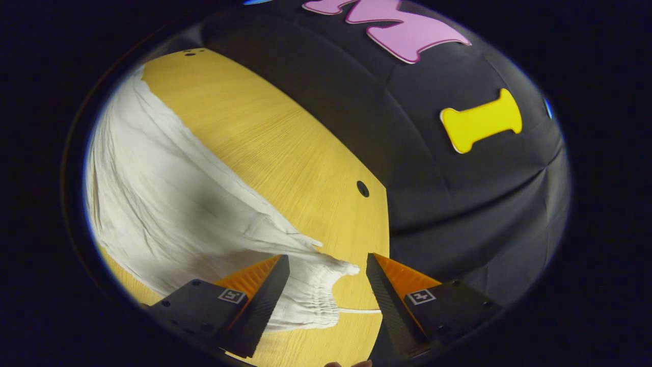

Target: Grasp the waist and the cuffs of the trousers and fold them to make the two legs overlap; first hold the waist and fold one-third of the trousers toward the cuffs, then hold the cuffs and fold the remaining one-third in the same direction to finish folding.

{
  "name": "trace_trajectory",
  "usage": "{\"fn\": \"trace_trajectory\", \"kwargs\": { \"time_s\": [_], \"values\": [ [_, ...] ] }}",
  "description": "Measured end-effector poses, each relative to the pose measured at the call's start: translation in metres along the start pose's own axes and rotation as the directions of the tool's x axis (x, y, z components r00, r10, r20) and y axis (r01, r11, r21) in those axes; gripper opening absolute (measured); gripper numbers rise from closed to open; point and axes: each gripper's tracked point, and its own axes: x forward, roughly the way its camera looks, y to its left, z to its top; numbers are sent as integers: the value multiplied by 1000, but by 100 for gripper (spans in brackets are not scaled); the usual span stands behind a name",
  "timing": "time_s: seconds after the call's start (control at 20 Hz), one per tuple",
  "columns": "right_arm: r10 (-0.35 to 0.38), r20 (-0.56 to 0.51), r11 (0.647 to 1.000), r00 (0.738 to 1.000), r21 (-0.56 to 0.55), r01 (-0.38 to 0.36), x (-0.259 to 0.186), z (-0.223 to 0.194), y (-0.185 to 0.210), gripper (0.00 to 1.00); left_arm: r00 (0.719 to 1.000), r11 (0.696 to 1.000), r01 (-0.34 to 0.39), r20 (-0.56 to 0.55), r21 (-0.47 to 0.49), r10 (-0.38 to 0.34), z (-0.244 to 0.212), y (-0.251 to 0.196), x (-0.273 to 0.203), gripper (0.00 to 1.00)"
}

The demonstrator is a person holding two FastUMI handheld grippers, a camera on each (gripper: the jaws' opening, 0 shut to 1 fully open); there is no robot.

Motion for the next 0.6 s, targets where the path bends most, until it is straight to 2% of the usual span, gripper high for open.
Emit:
{"fn": "trace_trajectory", "kwargs": {
  "time_s": [0.1,0.15,0.25,0.4,0.5,0.55,0.6],
  "values": [
    [1,3,985,1000,170,-2,-18,-1,-10,98,999,997,-28,25,-73,30,-2,9,-19,98],
    [7,-1,964,1000,265,-6,-27,-6,-13,98,999,991,-38,32,-124,42,-7,13,-30,98],
    [24,-3,898,1000,439,-20,-46,-11,-15,98,997,970,-48,47,-239,61,-15,16,-47,96],
    [55,0,784,998,619,-44,-65,-20,-9,98,996,928,-45,50,-370,69,-35,15,-71,96],
    [75,-6,711,997,702,-49,-64,-31,0,98,997,883,-39,42,-468,66,-49,11,-85,96],
    [82,-17,673,996,738,-43,-65,-39,7,98,998,847,-17,43,-532,48,-55,3,-90,96],
    [97,-26,623,995,781,-40,-64,-45,13,98,999,798,9,48,-603,25,-58,-6,-95,97]
  ]
}}
